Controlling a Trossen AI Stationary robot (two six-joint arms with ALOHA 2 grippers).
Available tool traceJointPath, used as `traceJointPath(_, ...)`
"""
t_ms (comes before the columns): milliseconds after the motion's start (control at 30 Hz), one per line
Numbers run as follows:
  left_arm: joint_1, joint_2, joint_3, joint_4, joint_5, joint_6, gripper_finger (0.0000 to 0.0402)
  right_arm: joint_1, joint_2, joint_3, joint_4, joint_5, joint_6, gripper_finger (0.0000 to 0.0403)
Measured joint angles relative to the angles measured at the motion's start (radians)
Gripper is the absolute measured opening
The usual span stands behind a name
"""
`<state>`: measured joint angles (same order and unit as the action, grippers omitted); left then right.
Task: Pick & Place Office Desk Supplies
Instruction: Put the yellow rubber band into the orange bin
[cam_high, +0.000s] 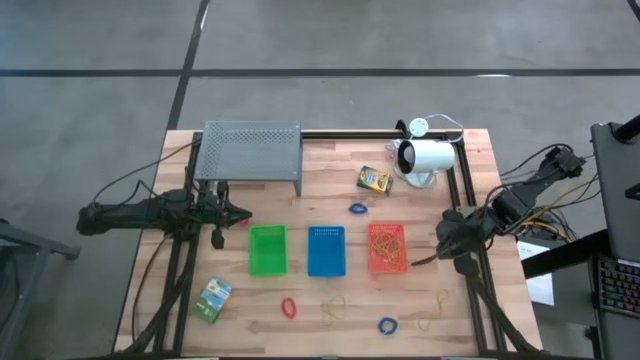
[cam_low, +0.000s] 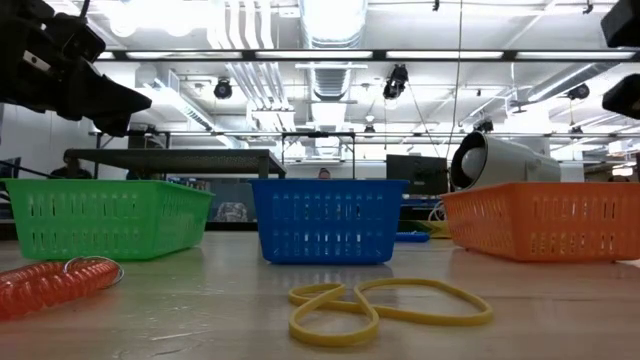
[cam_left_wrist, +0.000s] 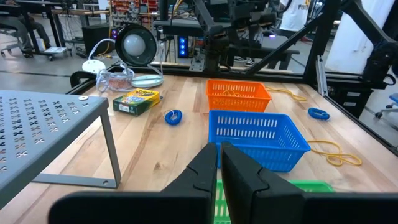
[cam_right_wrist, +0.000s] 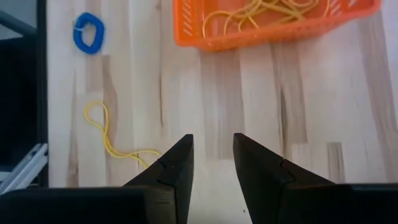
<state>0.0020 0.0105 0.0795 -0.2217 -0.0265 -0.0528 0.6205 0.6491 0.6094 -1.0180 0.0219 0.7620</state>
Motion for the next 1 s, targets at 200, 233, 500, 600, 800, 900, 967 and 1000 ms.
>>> traceJointPath(200,0.000,0.000,0.000,0.000,0.000,0.000,0.0028,0.023,-0.001,-0.027,0.004,0.003,0.039,0.0102)
traceJointPath(233,0.000,0.000,0.000,0.000,0.000,0.000,0.0028,0.027,-0.001,-0.032,0.004,0.003,0.053,0.0101)
traceJointPath(500,0.000,0.000,0.000,0.000,0.000,0.000,0.0028,0.069,-0.001,-0.054,0.014,0.003,0.124,0.0093)
traceJointPath(600,0.000,0.000,0.000,0.000,0.000,0.000,0.0028,0.074,-0.001,-0.054,0.014,0.004,0.154,0.0095)
traceJointPath(800,0.000,0.000,0.000,0.000,0.000,0.000,0.0028,0.075,0.001,-0.054,0.013,0.004,0.200,0.0102)
traceJointPath(900,0.000,0.000,0.000,0.000,0.000,0.000,0.0028,0.075,0.001,-0.054,0.011,0.003,0.201,0.0105)
traceJointPath(967,0.000,0.000,0.000,0.000,0.000,0.000,0.0028,0.076,0.001,-0.054,0.011,0.003,0.203,0.0105)
traceJointPath(1000,0.000,0.000,0.000,0.000,0.000,0.000,0.0028,0.079,0.001,-0.054,0.008,0.003,0.207,0.0105)
